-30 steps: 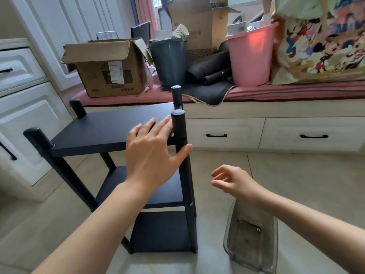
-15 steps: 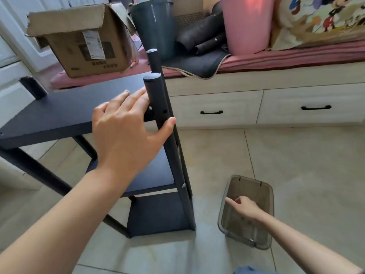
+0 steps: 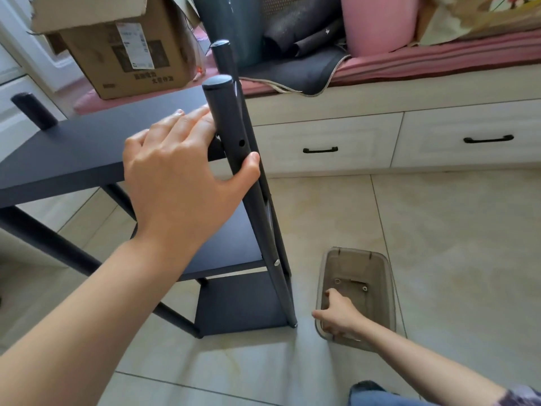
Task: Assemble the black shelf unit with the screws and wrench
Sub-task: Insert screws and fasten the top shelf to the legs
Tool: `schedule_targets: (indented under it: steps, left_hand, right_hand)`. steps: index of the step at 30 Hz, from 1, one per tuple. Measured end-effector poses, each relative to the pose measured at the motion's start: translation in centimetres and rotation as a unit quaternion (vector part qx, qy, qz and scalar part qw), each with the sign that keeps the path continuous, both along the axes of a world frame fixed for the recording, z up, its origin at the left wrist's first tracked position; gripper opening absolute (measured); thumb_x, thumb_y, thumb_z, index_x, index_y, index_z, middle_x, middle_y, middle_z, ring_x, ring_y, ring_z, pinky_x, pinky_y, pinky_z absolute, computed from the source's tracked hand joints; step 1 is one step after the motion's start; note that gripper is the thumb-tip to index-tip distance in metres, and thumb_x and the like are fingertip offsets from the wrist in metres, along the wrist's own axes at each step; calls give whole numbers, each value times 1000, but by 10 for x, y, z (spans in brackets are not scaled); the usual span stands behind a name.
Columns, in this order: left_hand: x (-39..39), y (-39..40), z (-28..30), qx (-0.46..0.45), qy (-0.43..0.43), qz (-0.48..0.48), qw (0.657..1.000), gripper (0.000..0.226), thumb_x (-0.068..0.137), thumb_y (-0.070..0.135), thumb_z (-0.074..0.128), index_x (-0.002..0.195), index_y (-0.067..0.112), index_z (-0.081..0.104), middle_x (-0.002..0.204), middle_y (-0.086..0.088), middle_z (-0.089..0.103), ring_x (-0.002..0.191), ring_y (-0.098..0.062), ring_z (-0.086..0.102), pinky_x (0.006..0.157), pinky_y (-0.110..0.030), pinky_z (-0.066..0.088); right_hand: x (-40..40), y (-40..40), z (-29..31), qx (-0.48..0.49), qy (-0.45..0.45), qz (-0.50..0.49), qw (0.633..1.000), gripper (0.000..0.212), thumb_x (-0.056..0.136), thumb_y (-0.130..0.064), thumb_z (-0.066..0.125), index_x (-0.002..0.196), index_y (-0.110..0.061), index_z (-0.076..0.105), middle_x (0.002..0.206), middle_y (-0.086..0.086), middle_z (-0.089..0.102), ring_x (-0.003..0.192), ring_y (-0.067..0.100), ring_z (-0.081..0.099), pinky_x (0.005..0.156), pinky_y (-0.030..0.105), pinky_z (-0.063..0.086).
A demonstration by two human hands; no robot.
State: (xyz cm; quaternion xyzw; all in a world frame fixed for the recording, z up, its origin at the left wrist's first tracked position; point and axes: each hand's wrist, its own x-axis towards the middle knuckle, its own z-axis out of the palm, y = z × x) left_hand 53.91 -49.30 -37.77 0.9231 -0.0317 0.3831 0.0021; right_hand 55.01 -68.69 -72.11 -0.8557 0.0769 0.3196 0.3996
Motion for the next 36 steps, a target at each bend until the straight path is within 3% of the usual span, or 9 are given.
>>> schedule_targets:
  steps: [4,11,13,15,17,21,24,30,36]
  left_hand:
    - [-1,-1,1,-7,3,-1,1000,56,86,63,46,116,21,70,124,-1,69,127,-27,56,102,-44,37]
    - [-2,-3,-1,-14,-5,-1,1000,54,87,62,47,114,22,71,126,3,68,130,-24,55,104,-42,35]
    - [-1,-5,-1,-19,-10,4,1000,54,86,61,48,113,22,72,126,3,69,130,-24,55,103,-40,34]
    - [-1,-5,-1,-22,-11,5,1000,53,86,60,49,113,22,72,125,3,69,128,-24,56,103,-40,34]
    - [-1,-6,-1,-23,-14,4,1000,51,85,60,50,111,22,73,123,3,70,126,-25,58,102,-40,35]
    - [-1,-6,-1,-25,-12,9,1000,49,86,59,50,108,22,73,120,3,71,122,-24,59,101,-40,35]
    - [0,-6,-1,-24,-8,14,1000,51,86,60,49,110,23,73,117,3,71,120,-24,60,100,-39,35]
    - [-1,-8,1,-34,-1,18,999,53,84,62,48,115,25,71,119,6,70,119,-22,59,100,-36,33]
    - [-2,-8,2,-47,-2,14,999,53,83,62,47,114,27,72,120,8,70,119,-20,59,102,-36,33]
  right_hand:
    - [-8,20,-3,17,-10,41,999,76,89,-31,69,148,-8,28,118,15,62,88,23,67,70,30,57]
    - [1,22,-10,78,-16,46,996,40,92,-38,60,124,-15,51,100,4,64,80,20,70,50,26,56]
    - [11,14,-16,44,-54,22,997,25,97,-31,57,113,-12,58,97,5,66,78,20,70,56,29,58]
    - [24,4,-26,-24,-91,29,995,19,98,-24,56,107,-9,63,103,8,68,86,20,66,76,33,57]
    - [37,-4,-35,-88,-117,50,988,17,97,-18,54,108,-6,63,110,11,67,98,24,63,87,33,51]
    - [52,-10,-50,-168,-135,105,971,21,96,-4,42,112,-4,55,118,15,57,106,30,58,86,31,44]
    - [57,-7,-59,-206,-142,161,955,19,97,-3,38,109,-6,53,119,15,57,104,28,58,87,31,47]
    - [70,2,-63,-267,-166,214,925,30,99,-3,43,128,-3,51,126,16,61,112,30,61,94,35,51]
    - [73,6,-73,-292,-203,248,901,39,101,-5,42,140,-9,45,127,11,59,111,26,64,91,34,54]
